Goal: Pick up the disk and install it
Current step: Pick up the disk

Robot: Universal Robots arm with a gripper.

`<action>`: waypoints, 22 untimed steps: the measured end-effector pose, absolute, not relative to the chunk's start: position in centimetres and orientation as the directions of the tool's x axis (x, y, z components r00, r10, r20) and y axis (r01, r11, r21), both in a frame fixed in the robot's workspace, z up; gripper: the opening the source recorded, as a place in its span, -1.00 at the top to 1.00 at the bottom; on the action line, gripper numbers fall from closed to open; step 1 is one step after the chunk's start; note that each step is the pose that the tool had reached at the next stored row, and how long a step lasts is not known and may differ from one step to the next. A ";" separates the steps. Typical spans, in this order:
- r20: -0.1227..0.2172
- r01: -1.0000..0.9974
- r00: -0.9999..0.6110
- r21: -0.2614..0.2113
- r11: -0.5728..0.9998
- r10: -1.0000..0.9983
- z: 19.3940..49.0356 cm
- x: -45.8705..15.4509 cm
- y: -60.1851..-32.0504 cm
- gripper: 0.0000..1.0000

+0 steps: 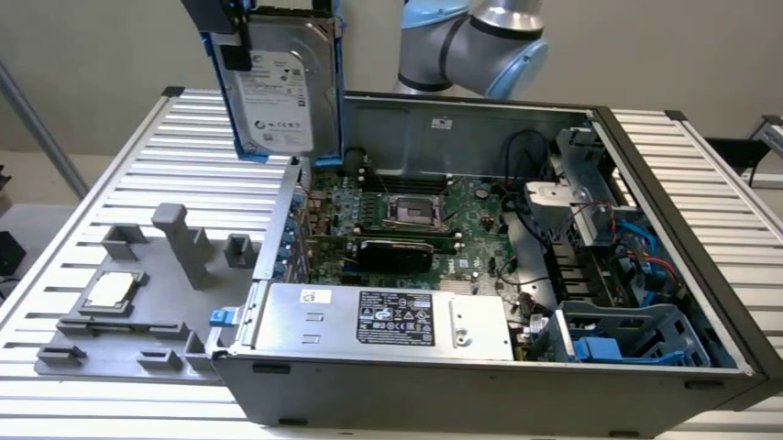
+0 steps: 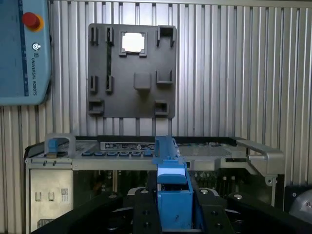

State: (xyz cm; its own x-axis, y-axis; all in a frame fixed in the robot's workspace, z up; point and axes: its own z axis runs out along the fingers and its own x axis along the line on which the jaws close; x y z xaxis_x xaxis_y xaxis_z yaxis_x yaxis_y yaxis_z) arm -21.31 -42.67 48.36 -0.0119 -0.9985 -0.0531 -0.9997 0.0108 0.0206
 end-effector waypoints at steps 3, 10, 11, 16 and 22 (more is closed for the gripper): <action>-0.056 -1.000 -0.012 0.021 0.011 -0.998 48.4 -19.9 -43.0 0.35; -0.062 -1.000 -0.012 0.022 0.011 -0.998 48.4 -16.7 -43.7 0.35; -0.063 -1.000 -0.012 0.022 0.011 -0.998 48.4 -16.3 -43.8 0.35; -0.066 -1.000 -0.012 0.023 0.011 -0.998 48.4 -14.0 -44.3 0.35; -0.070 -1.000 -0.012 0.026 0.011 -0.997 48.4 -11.4 -44.9 0.35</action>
